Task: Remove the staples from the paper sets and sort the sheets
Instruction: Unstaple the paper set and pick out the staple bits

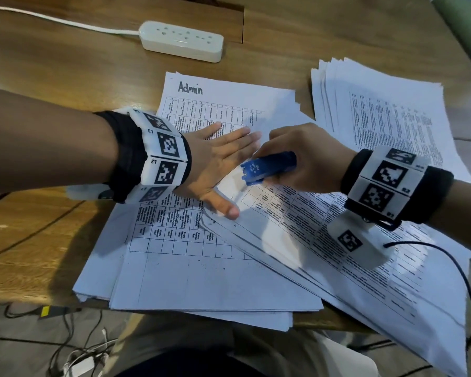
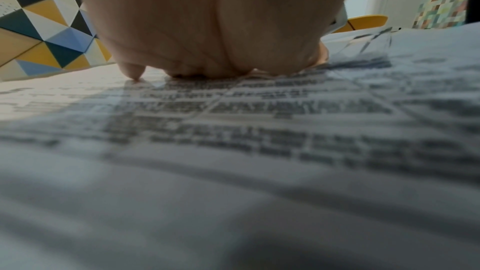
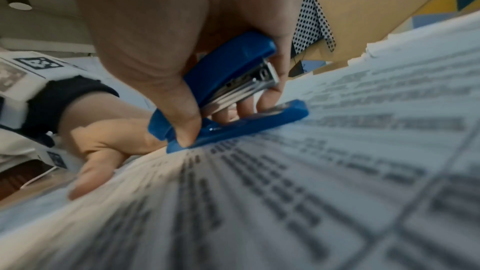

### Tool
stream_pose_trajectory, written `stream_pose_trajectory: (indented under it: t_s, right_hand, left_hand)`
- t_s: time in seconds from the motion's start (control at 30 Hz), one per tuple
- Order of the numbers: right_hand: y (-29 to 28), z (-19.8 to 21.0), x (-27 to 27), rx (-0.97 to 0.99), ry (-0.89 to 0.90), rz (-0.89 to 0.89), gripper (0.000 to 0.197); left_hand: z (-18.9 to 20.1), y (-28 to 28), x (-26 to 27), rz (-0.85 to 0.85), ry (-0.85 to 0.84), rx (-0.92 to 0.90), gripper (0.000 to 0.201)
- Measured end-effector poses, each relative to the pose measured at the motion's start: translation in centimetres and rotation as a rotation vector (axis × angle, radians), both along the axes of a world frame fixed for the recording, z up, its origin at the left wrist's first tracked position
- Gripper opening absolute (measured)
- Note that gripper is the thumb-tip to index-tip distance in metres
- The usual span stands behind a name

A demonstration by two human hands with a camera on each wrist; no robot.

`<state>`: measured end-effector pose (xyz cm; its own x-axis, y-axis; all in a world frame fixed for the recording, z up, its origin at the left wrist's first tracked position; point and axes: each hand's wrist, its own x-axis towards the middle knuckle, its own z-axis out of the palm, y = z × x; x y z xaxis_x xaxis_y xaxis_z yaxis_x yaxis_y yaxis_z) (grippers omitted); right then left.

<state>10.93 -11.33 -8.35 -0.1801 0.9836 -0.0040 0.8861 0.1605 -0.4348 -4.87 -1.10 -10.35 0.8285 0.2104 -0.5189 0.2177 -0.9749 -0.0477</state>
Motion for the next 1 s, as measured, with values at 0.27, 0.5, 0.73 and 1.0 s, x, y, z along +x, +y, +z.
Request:
stream_pose_trajectory:
  t_s: [0.27, 0.5, 0.73, 1.0]
  right_hand:
    - [-1.1, -0.9, -1.0, 0.034, -0.145, -0.162, 0.019]
    - [-1.2, -1.0, -1.1, 0.063, -0.255, 0.127, 0.022]
    - [-1.2, -0.9, -1.5, -0.074, -0.522, 0.104, 0.041]
    - [-1.2, -0.8, -2.1, -0.200, -0.269, -0.045, 0.028]
  left_hand:
    - [0.3, -0.2, 0.0, -0.002, 0.022, 0.024, 0.117]
    - [0.4, -0.2, -0.1, -0.007, 0.018, 0.022, 0.120]
    - [0.8, -0.5, -0.1, 0.009, 0.030, 0.022, 0.117]
    - [0.9, -0.5, 0.0, 0.001, 0.050, 0.039, 0.122]
